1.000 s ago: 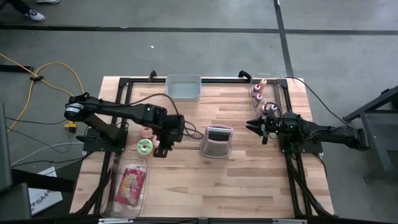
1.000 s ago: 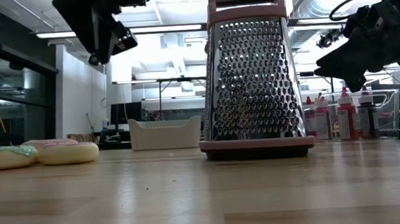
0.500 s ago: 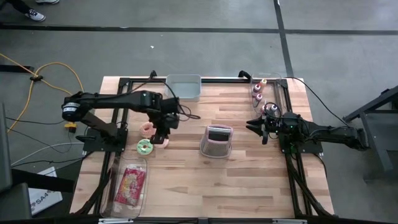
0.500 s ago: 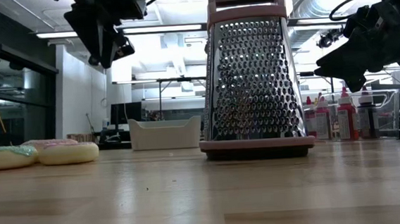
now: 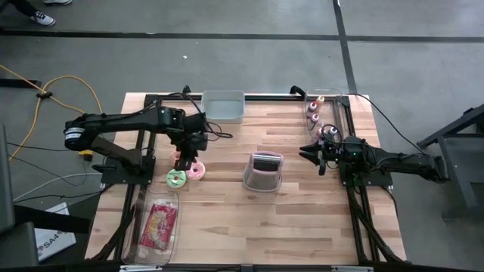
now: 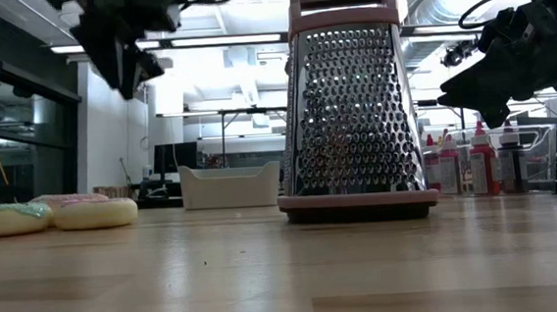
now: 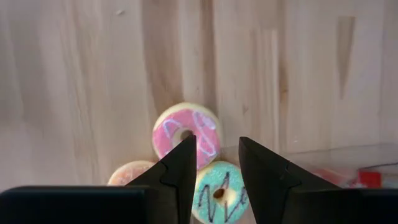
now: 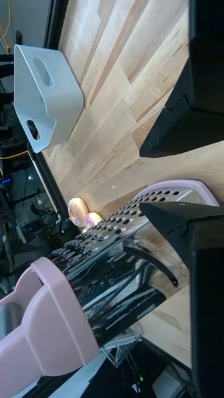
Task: Pick & Place Food Item
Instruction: Put the pink donut into the gray bin
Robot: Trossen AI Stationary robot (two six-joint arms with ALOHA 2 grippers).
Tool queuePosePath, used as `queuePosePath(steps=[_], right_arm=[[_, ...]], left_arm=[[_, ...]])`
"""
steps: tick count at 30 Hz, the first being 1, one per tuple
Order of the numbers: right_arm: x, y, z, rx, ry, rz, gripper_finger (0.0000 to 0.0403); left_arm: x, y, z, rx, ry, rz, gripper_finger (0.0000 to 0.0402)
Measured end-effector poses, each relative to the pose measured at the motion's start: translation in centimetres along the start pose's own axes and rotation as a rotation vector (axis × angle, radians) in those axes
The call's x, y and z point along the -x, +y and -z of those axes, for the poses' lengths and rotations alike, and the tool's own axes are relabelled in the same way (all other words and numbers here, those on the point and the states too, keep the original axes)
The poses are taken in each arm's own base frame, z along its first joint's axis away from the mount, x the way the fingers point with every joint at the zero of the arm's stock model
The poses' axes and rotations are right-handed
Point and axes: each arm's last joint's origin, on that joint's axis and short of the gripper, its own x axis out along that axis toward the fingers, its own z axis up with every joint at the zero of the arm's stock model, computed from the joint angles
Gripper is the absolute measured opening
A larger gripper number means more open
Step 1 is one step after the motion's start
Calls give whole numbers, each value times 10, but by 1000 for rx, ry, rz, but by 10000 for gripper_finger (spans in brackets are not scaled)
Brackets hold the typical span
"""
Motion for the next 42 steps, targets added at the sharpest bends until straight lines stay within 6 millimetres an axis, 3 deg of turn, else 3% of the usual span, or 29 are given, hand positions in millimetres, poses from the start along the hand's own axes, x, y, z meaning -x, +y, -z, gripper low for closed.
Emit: queuePosePath(steps=[4, 10, 22, 42], right_arm=[[0, 0, 0, 0, 0, 0, 114], [0, 0, 0, 0, 0, 0, 114], [0, 0, 0, 0, 0, 0, 114], [0, 0, 0, 0, 0, 0, 114]], left_arm=[[-10, 9, 17, 41, -18, -1, 116], [-23, 12, 26, 58, -6, -5, 116], [-47, 2, 17, -7, 94, -69, 116], [-79, 14, 6, -82, 191, -149, 116]])
